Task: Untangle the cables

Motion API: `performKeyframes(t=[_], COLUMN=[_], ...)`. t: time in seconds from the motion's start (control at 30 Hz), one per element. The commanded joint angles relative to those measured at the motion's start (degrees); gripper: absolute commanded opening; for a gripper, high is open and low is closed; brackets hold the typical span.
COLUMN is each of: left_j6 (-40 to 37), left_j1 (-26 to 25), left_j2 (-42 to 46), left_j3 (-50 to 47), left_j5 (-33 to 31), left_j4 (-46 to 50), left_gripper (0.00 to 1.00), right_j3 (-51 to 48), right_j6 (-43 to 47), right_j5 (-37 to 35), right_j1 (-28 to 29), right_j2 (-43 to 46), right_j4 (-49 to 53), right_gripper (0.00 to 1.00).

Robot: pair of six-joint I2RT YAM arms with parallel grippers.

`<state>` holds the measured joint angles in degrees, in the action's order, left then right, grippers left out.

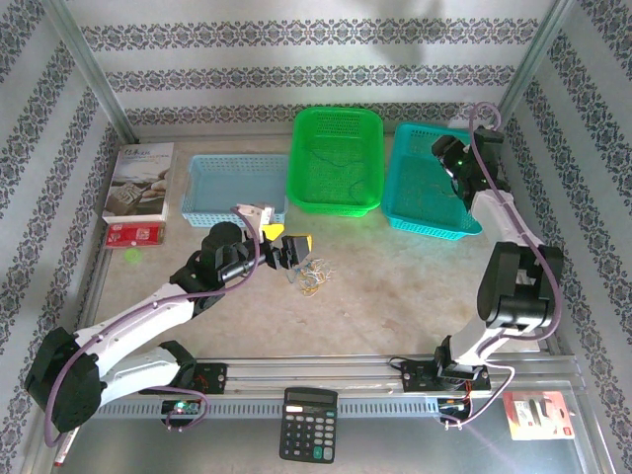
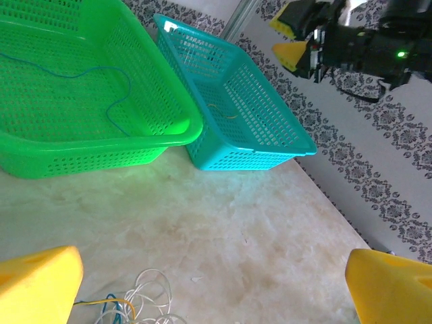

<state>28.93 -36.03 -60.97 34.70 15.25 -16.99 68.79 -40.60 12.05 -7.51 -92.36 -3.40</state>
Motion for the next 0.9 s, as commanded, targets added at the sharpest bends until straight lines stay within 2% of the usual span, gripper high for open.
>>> performKeyframes(t=[0.0,0.17,0.3,0.47,0.67,0.73,0.87], left_j6=[0.9,2.9,5.3,7.8,9.1,9.3,9.8], left_j1=[-0.4,-0.4,-0.4,-0.4,-0.4,-0.4,-0.4], left_j2=[1.1,1.1,1.3,1.2,1.1,0.9,-0.1], left_j3=[-1.1,-2.4,-4.0,-5.3,-6.5,-6.9,-8.0], left_j5=[-2.4,-6.2,-8.8,-9.8,-7.6,-6.8,-4.4], left_j4=[1.8,3.6,4.9,7.6,7.9,7.7,6.0], left_gripper=[1.0,1.0,1.0,1.0,1.0,0.96,0.83], right_j3=[-2.3,-8.5,-15.8,-24.8,-32.3,-33.6,-34.8], right_j6=[-1.4,1.2,4.6,8.3,8.4,7.8,6.4], right_j5=[5.4,7.7,5.3,-3.0,-10.9,-12.2,-13.0], right_j1=[3.0,10.5,20.2,34.6,49.4,52.6,54.9], right_j2=[5.8,13.3,19.8,24.8,24.5,24.0,22.9], right_j4=[-3.2,-2.3,-0.6,1.2,0.9,0.3,-0.2], right_gripper=[0.54,0.55,0.56,0.58,0.59,0.59,0.59])
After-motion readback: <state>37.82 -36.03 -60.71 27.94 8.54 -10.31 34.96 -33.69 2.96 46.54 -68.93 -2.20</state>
